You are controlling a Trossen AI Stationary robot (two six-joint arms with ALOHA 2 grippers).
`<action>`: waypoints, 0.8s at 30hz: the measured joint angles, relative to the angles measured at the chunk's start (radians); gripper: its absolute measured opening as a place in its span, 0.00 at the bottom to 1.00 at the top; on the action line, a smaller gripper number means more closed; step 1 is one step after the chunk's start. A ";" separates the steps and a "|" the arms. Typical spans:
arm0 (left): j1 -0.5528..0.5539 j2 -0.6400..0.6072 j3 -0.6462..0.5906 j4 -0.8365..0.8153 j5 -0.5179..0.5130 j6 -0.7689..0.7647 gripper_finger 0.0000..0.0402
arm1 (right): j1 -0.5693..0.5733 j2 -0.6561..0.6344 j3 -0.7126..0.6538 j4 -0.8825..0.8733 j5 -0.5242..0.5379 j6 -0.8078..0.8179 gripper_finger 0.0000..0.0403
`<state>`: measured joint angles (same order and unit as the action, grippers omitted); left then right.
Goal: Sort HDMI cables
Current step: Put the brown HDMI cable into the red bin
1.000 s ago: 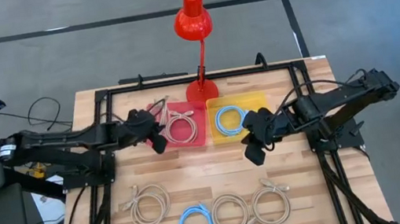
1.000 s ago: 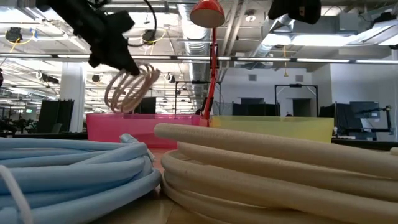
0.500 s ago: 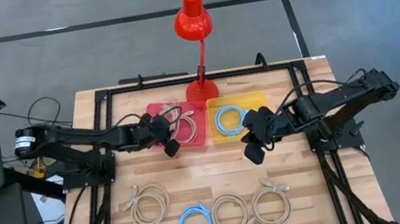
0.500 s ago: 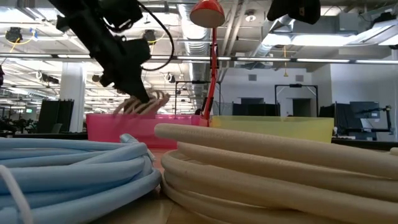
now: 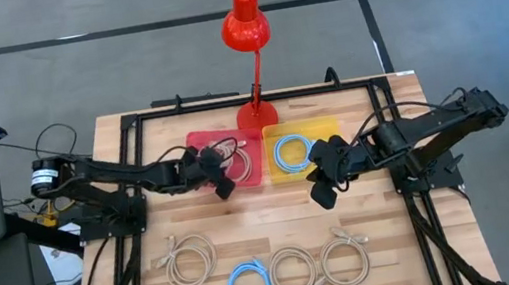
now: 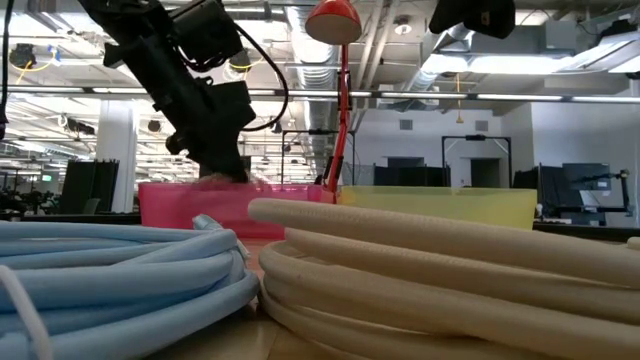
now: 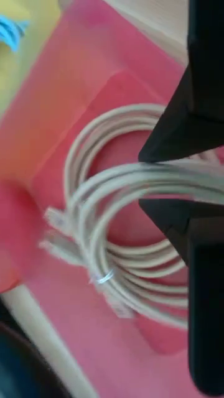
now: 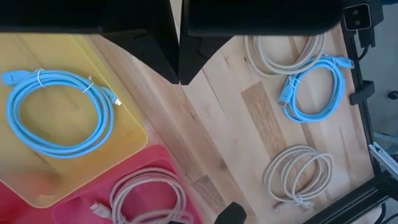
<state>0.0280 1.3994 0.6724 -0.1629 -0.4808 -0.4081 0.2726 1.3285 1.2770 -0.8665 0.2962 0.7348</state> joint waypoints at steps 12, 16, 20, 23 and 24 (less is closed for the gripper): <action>-0.008 -0.249 -0.001 0.120 0.154 0.051 0.34 | 0.002 0.000 -0.001 0.004 0.009 -0.011 0.00; -0.045 -0.389 0.000 0.135 0.260 0.080 0.26 | 0.002 0.000 -0.001 0.003 0.019 -0.011 0.00; -0.122 -0.505 0.000 0.147 0.273 0.084 0.17 | 0.006 0.000 -0.001 0.003 0.019 -0.011 0.00; -0.195 -0.559 0.000 0.152 0.250 0.088 0.10 | 0.019 0.000 -0.001 0.002 0.019 -0.011 0.00; -0.222 -0.570 0.000 0.145 0.232 0.087 0.08 | 0.025 0.000 -0.001 0.002 0.019 -0.011 0.00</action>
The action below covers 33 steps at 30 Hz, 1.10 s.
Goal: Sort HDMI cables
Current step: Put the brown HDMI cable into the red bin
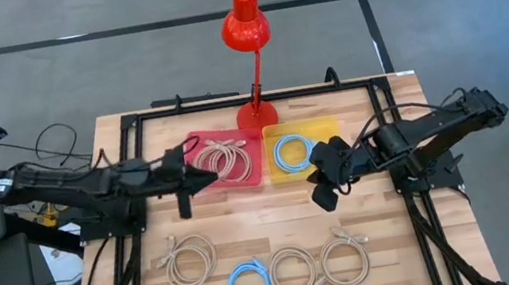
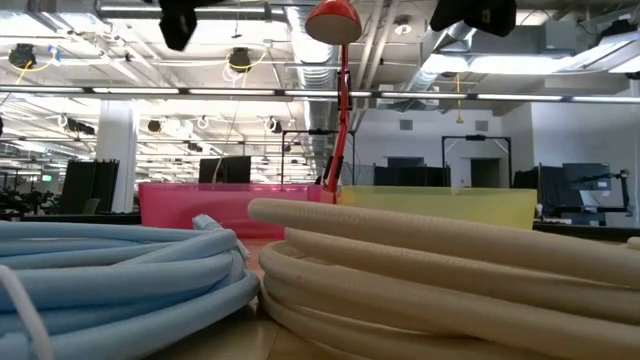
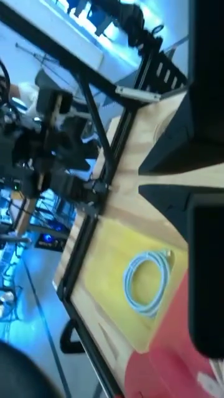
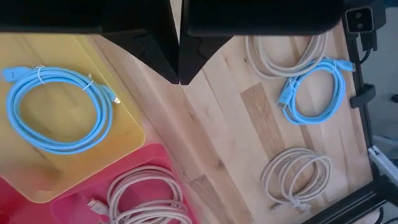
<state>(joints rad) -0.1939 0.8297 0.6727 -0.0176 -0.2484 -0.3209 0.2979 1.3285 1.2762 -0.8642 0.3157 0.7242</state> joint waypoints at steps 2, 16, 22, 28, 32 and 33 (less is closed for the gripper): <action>-0.050 -0.012 0.000 0.003 -0.042 0.000 0.03 | 0.016 0.000 0.000 0.001 0.000 0.003 0.00; -0.282 0.060 0.000 0.055 -0.252 -0.079 0.01 | 0.158 0.000 0.000 -0.003 0.000 0.166 0.00; -0.313 0.105 0.000 0.121 -0.257 -0.089 0.01 | 0.235 0.000 0.000 -0.083 0.007 0.353 0.00; -0.324 0.134 0.000 0.153 -0.257 -0.088 0.01 | 0.329 0.000 0.000 -0.255 0.001 0.673 0.00; -0.323 0.135 0.000 0.155 -0.257 -0.088 0.01 | 0.385 0.000 0.000 -0.277 -0.002 0.832 0.00; -0.323 0.135 0.000 0.154 -0.258 -0.083 0.01 | 0.396 0.000 0.000 -0.277 -0.002 0.866 0.00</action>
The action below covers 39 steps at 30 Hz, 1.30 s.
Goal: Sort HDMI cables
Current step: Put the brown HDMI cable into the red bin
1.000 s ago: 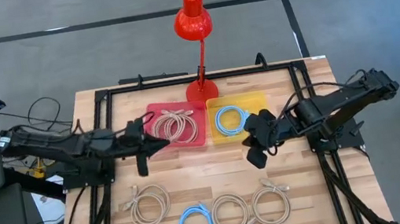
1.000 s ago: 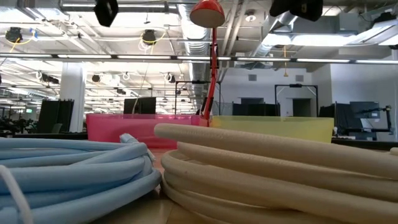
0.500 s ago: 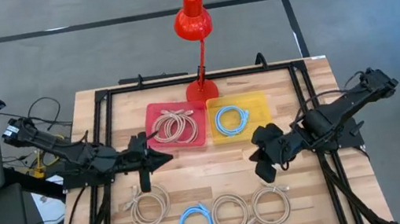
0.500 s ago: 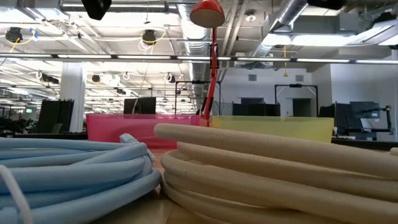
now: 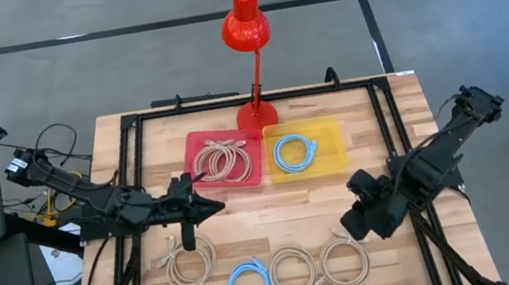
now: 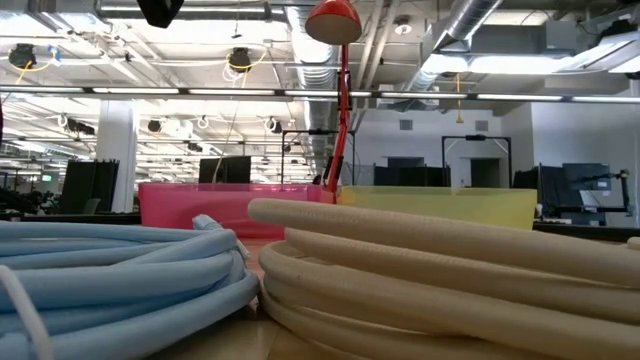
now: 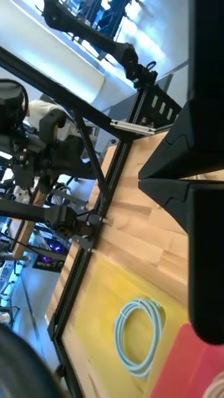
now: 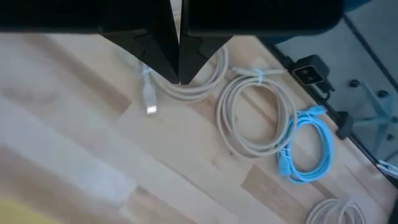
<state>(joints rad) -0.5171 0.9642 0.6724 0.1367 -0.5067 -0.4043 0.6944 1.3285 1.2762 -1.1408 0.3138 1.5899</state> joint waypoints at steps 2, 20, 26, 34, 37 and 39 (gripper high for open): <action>0.000 0.000 0.000 0.000 -0.011 0.004 0.01 | 0.023 0.003 0.000 0.000 -0.001 0.061 0.00; 0.000 0.000 0.000 0.000 -0.014 0.007 0.02 | 0.104 0.237 0.000 0.033 -0.308 0.354 0.02; 0.000 0.000 0.000 0.000 -0.014 0.018 0.02 | 0.117 0.301 0.000 0.054 -0.338 0.381 0.14; 0.000 0.000 0.000 -0.001 -0.013 0.034 0.02 | 0.118 0.365 0.001 0.089 -0.364 0.392 0.34; 0.000 0.000 0.000 -0.001 -0.013 0.034 0.02 | 0.119 0.393 0.001 0.090 -0.367 0.393 0.41; 0.000 0.000 0.000 -0.001 -0.013 0.034 0.02 | 0.121 0.413 0.001 0.091 -0.367 0.393 0.45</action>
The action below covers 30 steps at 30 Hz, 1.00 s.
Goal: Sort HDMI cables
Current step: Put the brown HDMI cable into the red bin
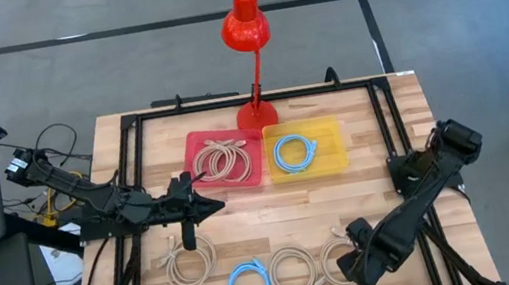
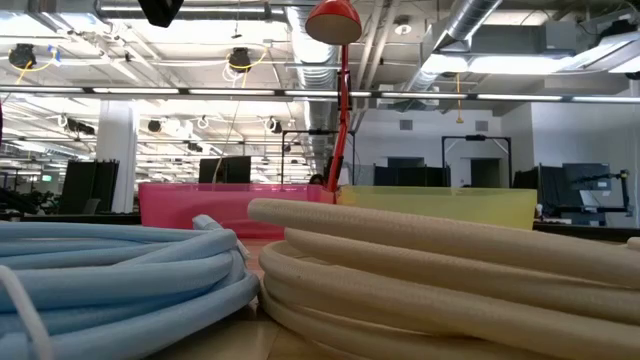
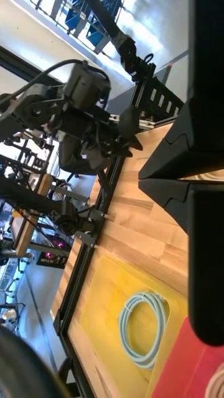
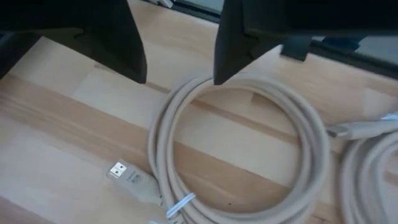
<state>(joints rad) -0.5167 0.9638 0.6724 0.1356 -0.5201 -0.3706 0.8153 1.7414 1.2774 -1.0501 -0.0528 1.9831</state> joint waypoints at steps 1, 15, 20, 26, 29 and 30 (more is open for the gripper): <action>0.000 0.000 0.000 0.000 0.000 0.000 0.02 | 0.000 0.012 0.000 0.000 0.000 0.000 0.46; 0.000 0.000 0.000 0.000 0.000 0.000 0.02 | 0.003 0.154 0.000 0.044 0.000 -0.016 0.40; 0.000 0.000 0.000 0.000 0.000 0.000 0.02 | 0.003 0.189 0.000 0.058 -0.003 -0.018 0.33; 0.000 0.000 0.000 0.000 0.000 0.000 0.02 | 0.003 0.225 0.000 0.068 -0.026 -0.019 0.25; 0.000 0.000 0.000 0.000 0.000 0.000 0.02 | 0.003 0.228 0.000 0.068 -0.028 -0.022 0.20; 0.000 0.000 0.000 0.000 0.000 0.000 0.02 | 0.003 0.228 0.000 0.067 -0.027 -0.025 0.19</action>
<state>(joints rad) -0.5167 0.9638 0.6724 0.1360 -0.5198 -0.3707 0.8181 1.9694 1.2770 -0.9827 -0.0803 1.9578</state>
